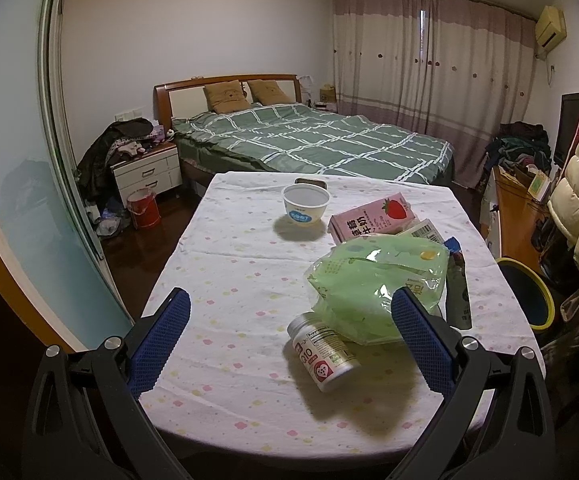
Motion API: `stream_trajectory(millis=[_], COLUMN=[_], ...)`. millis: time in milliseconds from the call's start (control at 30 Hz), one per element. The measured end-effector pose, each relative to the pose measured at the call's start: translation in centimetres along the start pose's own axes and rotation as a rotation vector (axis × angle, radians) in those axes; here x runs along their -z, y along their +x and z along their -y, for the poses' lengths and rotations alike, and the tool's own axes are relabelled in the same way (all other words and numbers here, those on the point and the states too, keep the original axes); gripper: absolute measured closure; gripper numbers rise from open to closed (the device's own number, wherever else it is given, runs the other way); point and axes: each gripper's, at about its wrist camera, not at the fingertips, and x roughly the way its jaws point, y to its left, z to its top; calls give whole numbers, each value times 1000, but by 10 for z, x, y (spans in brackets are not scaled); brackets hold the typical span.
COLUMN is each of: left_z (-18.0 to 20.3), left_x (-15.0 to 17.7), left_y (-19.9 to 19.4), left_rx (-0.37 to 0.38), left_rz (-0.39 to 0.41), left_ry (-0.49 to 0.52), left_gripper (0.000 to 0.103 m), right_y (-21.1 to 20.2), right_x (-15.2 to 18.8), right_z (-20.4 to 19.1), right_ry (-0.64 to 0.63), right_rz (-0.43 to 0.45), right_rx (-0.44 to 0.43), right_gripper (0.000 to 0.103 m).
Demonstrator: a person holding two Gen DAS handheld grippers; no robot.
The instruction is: Collect trash
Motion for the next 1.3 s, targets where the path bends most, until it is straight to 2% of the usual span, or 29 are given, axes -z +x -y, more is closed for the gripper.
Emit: stream_trajectory(millis=[1300], left_z=[2], left_x=[0], left_y=[6], left_rx=[4], left_rz=[-11], left_ry=[14], left_gripper=[4], right_y=[7], right_x=[2], right_z=[0], right_ry=[3], right_rz=[-14], right_rx=[4], right_gripper=[6])
